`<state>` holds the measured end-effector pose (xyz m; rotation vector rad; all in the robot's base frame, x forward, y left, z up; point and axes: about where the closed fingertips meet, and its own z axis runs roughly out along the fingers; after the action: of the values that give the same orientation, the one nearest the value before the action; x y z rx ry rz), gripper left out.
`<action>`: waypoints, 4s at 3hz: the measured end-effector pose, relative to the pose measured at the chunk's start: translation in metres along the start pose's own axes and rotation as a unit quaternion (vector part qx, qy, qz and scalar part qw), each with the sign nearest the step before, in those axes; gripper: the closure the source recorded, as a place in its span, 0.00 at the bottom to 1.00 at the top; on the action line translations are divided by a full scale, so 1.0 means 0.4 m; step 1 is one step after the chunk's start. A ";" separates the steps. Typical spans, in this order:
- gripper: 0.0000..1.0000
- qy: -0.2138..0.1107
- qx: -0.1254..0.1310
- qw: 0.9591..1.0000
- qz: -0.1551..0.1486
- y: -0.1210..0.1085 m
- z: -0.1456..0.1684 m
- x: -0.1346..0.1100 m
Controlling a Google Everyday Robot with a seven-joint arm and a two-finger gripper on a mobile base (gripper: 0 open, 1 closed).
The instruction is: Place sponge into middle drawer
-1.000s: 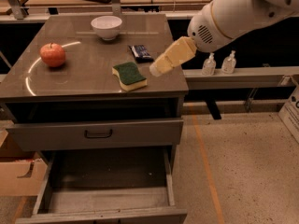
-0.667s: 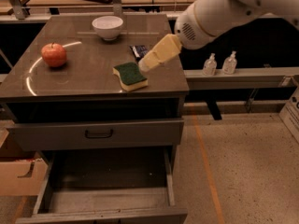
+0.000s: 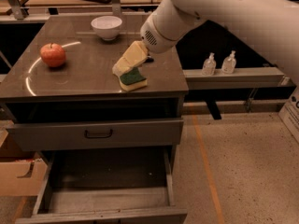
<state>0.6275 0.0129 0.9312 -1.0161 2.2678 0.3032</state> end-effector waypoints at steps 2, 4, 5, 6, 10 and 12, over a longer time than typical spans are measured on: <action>0.00 0.043 0.028 0.998 -0.020 -0.015 0.198 -0.008; 0.41 0.082 0.025 0.996 -0.030 0.002 0.278 0.033; 0.63 0.071 0.018 0.996 -0.052 0.027 0.242 0.017; 0.87 0.041 -0.005 0.994 -0.102 0.080 0.106 -0.014; 1.00 -0.063 -0.171 0.972 -0.146 0.273 -0.067 0.176; 1.00 -0.066 -0.279 0.947 -0.143 0.526 0.123 0.358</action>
Offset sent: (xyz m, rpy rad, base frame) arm 0.0646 0.0390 -0.0867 -0.1600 0.0157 -0.0282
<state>0.4226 0.0923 0.7937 -1.5363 1.9130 0.8898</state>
